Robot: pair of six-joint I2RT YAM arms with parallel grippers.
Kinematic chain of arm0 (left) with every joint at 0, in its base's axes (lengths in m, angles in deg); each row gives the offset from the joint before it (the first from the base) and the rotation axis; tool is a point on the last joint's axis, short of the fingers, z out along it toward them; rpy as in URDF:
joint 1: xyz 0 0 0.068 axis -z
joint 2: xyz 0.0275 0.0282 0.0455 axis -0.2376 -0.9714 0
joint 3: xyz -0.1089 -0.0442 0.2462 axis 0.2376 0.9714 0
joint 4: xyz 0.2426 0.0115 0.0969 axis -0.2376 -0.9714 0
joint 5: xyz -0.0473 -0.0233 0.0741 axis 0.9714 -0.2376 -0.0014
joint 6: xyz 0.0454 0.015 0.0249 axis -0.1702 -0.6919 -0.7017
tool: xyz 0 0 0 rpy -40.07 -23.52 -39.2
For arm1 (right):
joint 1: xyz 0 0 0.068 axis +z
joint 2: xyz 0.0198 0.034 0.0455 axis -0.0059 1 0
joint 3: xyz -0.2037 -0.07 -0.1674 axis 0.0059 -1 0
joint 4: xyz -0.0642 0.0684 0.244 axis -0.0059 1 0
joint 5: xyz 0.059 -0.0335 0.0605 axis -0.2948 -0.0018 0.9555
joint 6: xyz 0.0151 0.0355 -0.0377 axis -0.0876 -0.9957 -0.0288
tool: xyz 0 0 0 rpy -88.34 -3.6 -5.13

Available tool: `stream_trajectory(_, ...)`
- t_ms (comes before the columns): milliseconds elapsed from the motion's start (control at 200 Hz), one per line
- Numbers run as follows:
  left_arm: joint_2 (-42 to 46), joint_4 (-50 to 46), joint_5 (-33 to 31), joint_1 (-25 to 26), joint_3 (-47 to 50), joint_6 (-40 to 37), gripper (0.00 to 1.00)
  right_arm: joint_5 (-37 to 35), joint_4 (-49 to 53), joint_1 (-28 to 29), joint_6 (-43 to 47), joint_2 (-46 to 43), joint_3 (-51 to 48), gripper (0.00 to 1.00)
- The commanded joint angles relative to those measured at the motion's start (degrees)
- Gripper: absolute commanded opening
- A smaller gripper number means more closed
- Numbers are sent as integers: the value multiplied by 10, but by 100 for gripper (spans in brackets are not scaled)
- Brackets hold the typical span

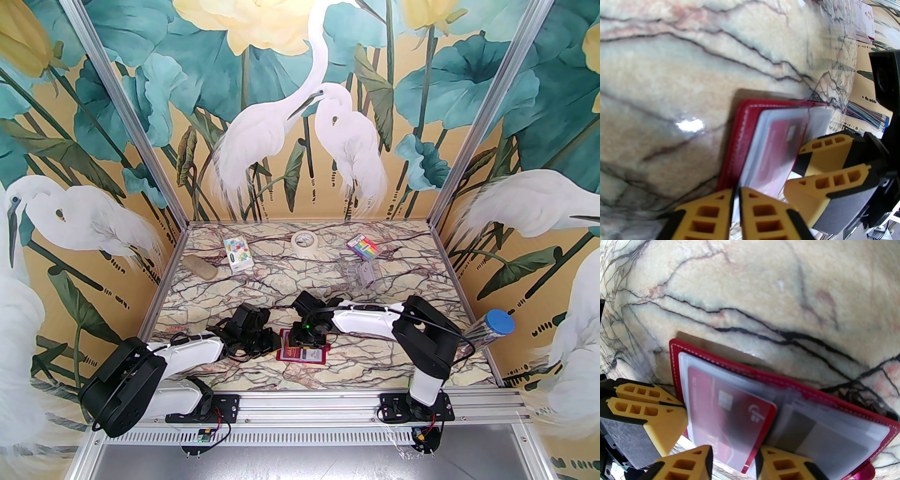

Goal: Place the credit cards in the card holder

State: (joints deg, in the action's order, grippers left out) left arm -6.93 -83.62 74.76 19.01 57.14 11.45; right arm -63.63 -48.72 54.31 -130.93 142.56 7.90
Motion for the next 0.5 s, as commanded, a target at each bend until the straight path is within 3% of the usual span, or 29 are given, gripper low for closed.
stream_trajectory(0,-24,-16,-36,7,16,-1,14,3,-2,10,3,1,19,37)
stream_trajectory(210,33,-57,-45,7,9,-1,23,-50,84,9,40,-48,47,47)
stream_trajectory(495,159,-169,-84,7,-21,-7,49,-184,218,7,61,-113,44,54)
